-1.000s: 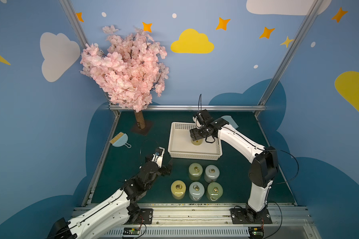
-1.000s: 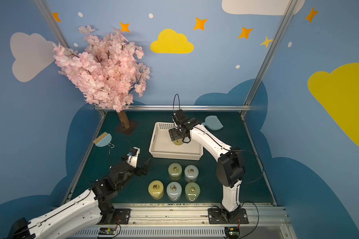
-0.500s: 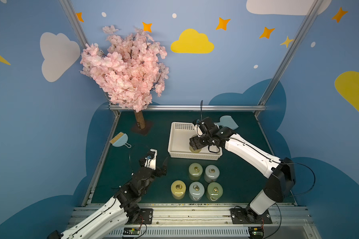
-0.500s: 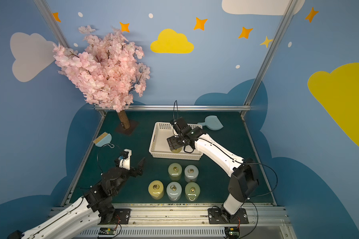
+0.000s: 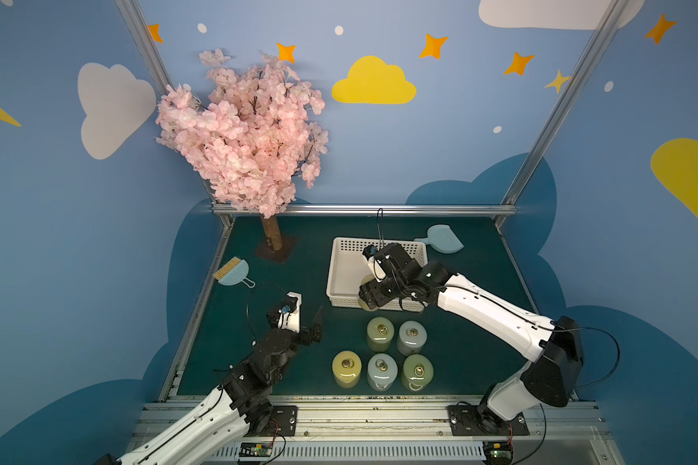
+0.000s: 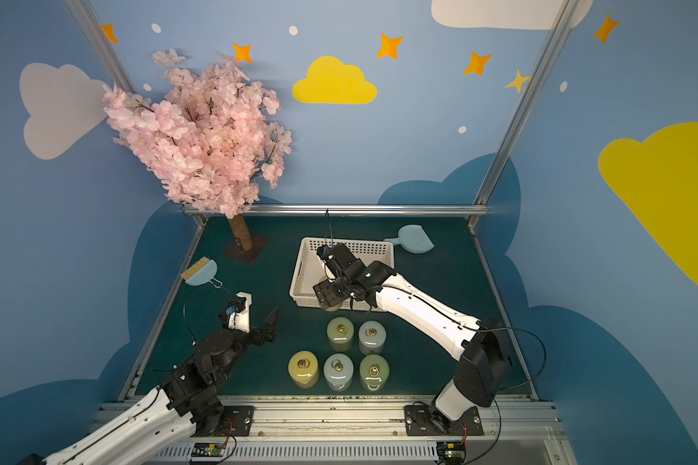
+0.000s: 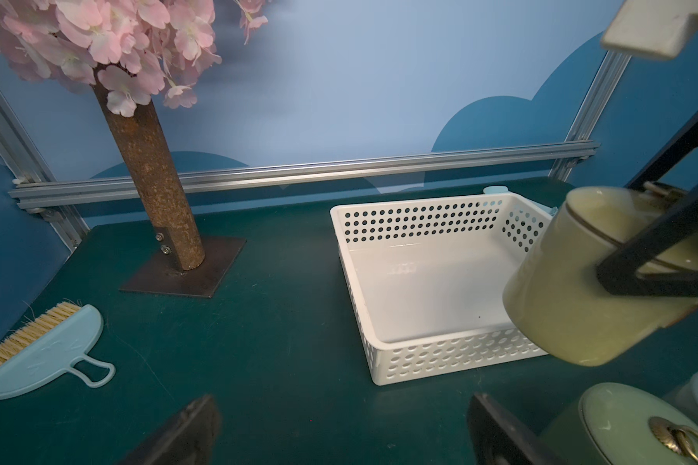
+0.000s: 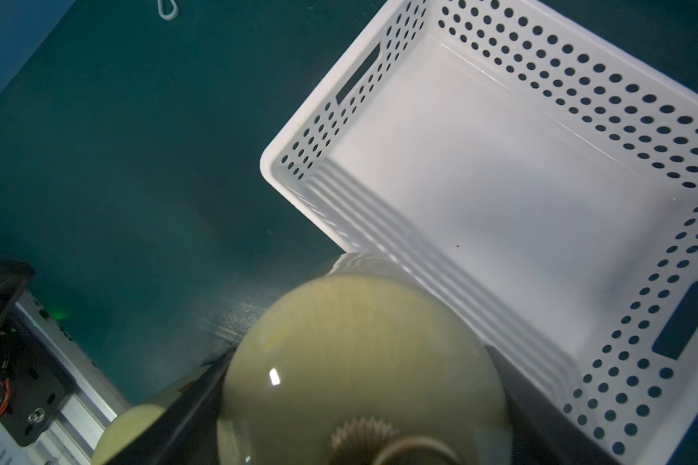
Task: Take the tea canister out of the basket
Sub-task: Place the tea canister at the center of the board.
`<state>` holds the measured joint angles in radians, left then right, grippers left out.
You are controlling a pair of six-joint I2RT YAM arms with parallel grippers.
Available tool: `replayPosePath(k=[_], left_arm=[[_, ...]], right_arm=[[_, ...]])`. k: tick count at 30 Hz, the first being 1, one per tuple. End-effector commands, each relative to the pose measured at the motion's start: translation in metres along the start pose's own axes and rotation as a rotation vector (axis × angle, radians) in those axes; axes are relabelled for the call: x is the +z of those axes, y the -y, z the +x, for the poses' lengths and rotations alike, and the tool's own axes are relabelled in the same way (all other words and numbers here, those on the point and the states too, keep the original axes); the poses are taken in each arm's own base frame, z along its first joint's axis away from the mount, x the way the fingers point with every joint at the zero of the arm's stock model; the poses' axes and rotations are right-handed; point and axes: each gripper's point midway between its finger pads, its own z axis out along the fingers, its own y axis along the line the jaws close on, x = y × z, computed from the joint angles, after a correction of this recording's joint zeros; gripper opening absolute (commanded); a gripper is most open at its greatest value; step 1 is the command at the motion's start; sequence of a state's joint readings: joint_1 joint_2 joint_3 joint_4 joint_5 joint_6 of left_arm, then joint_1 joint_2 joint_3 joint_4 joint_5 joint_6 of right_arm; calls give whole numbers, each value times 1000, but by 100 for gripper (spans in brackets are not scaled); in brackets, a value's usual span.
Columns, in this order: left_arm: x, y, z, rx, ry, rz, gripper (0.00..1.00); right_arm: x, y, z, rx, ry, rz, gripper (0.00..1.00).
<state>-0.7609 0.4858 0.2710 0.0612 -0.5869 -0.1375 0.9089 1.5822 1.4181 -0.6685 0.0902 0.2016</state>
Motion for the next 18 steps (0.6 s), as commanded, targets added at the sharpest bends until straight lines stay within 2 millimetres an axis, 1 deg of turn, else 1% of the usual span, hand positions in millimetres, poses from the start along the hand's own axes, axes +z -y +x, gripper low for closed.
replayPosePath(k=[1,9,18], left_arm=[[-1,-6,-6,-7,29,-30,100],[-4,-10,-8,-16,43,-45,100],[-8,-14,-9,-26,64,-52,100]], right_arm=[[-22,-15,-31,-13,143,-24,66],[-11,-47,-27,-88,138,-61,65],[0,-71,-22,-142,128,-98,65]])
